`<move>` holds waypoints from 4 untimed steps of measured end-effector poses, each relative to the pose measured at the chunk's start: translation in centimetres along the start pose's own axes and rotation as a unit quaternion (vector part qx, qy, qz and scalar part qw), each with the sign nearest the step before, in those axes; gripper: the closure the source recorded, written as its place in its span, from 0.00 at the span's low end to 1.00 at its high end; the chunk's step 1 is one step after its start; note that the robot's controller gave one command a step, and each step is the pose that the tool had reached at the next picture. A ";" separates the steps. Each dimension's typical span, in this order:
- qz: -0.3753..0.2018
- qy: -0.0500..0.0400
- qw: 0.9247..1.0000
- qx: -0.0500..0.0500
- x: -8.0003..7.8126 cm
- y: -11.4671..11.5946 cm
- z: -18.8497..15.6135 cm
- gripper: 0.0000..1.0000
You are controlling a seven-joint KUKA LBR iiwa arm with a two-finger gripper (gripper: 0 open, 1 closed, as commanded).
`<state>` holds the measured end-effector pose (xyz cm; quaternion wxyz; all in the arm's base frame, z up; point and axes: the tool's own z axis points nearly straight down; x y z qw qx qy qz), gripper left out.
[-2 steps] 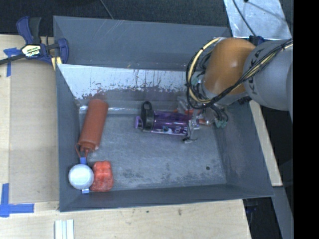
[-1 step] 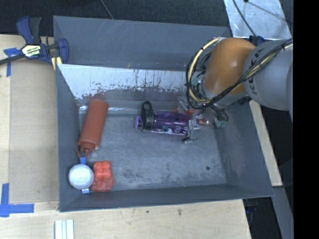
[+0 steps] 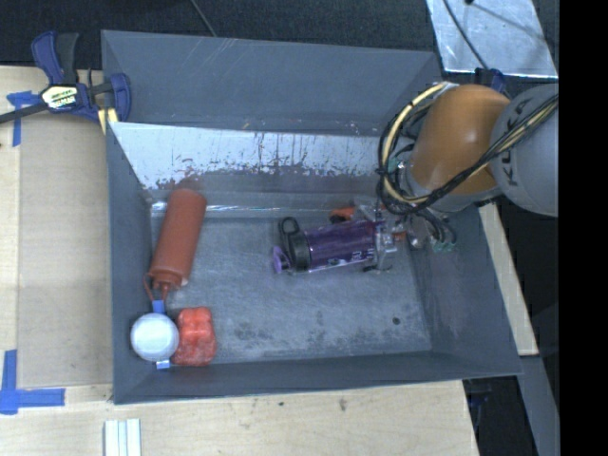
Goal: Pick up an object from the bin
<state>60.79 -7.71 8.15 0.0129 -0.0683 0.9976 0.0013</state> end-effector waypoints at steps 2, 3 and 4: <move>0.004 0.003 1.000 0.002 0.3 -0.2 0.0 1.00; -0.054 0.007 0.999 0.002 2.5 0.2 -2.6 1.00; -0.117 0.011 0.993 -0.001 0.5 -2.7 -12.9 1.00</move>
Offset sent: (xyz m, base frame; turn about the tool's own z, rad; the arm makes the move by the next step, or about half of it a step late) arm 0.0138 0.0206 0.1588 -0.0044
